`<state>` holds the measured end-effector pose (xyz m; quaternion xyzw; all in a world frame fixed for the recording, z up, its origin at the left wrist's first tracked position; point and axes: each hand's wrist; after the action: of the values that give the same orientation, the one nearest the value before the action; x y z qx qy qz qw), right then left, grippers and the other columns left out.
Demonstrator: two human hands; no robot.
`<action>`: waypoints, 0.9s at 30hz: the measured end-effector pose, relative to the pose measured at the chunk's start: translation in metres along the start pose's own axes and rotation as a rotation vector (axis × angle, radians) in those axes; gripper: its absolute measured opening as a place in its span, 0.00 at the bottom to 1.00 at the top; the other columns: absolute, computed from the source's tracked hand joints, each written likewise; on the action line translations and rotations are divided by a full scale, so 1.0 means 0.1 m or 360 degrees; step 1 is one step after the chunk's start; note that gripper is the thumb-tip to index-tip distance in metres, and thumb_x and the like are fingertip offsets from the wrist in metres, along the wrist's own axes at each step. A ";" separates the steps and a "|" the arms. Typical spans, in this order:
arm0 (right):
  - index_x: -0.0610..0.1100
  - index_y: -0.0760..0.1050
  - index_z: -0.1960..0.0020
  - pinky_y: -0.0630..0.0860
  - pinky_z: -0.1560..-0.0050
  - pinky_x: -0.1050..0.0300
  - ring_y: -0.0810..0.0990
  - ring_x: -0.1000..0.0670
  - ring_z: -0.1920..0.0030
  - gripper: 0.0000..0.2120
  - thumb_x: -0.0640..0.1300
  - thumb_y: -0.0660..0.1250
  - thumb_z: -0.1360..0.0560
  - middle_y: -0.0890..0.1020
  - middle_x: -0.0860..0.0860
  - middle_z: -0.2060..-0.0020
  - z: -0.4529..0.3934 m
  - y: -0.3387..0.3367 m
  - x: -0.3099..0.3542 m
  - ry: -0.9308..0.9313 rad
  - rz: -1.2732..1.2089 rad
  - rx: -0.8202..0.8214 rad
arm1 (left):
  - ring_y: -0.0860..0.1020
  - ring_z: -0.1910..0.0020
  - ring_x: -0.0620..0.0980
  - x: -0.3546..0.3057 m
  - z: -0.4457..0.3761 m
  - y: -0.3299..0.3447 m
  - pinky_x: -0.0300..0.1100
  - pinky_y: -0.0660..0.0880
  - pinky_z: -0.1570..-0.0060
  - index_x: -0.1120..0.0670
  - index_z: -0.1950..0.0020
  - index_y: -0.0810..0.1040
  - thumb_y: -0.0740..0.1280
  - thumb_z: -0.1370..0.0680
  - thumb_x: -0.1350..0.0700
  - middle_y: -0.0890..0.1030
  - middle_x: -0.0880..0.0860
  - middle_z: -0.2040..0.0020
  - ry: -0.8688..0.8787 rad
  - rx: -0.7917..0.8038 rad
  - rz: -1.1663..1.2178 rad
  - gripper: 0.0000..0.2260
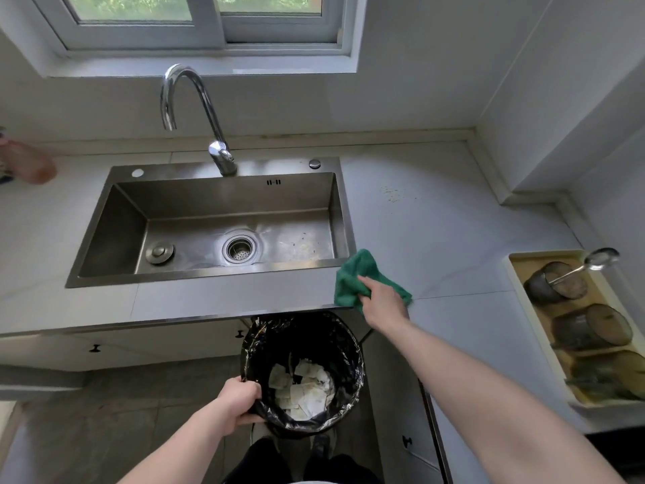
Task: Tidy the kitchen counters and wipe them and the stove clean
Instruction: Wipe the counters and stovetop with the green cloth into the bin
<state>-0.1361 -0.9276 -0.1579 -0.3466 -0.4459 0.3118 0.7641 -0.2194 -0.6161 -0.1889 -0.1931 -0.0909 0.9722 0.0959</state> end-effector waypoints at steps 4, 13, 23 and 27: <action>0.60 0.71 0.26 0.70 0.29 0.52 0.74 0.48 0.29 0.23 0.47 0.63 0.19 0.75 0.57 0.28 0.37 0.52 0.38 -0.0269 0.0019 0.0277 | 0.87 0.61 0.60 -0.01 -0.05 -0.09 0.50 0.83 0.66 0.62 0.43 0.76 0.61 0.24 0.70 0.85 0.65 0.54 -0.0005 0.0005 -0.0003 0.12; 0.60 0.70 0.26 0.78 0.41 0.52 0.82 0.46 0.42 0.23 0.48 0.65 0.20 0.84 0.53 0.40 0.36 0.35 0.82 -0.0433 -0.0314 -0.0059 | 0.87 0.60 0.60 -0.09 -0.12 -0.47 0.51 0.84 0.65 0.62 0.44 0.77 0.60 0.24 0.70 0.85 0.64 0.54 -0.0029 0.0066 -0.0099 0.11; 0.55 0.73 0.27 0.74 0.37 0.48 0.78 0.39 0.38 0.20 0.47 0.64 0.19 0.81 0.46 0.36 -0.77 -0.25 0.41 0.0154 -0.0170 -0.0526 | 0.87 0.60 0.60 -0.14 -0.24 -0.86 0.58 0.85 0.59 0.61 0.46 0.78 0.60 0.26 0.68 0.86 0.64 0.54 -0.0004 0.0115 -0.0192 0.12; 0.55 0.73 0.28 0.74 0.38 0.49 0.78 0.39 0.39 0.20 0.45 0.62 0.19 0.81 0.47 0.37 -1.05 -0.22 0.48 0.0161 -0.0087 -0.0516 | 0.87 0.59 0.59 -0.14 -0.31 -0.98 0.54 0.85 0.61 0.59 0.46 0.79 0.60 0.26 0.69 0.86 0.62 0.53 -0.0003 0.0158 -0.0183 0.13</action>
<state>-0.0188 -0.9285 -0.1553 -0.4683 -0.4607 0.1971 0.7278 -0.1793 -0.5203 -0.1913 -0.1818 -0.0536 0.9686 0.1608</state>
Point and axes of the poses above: each hand's wrist, its own z-axis away from the middle knuckle, its own y-axis out of the palm, x = y × z
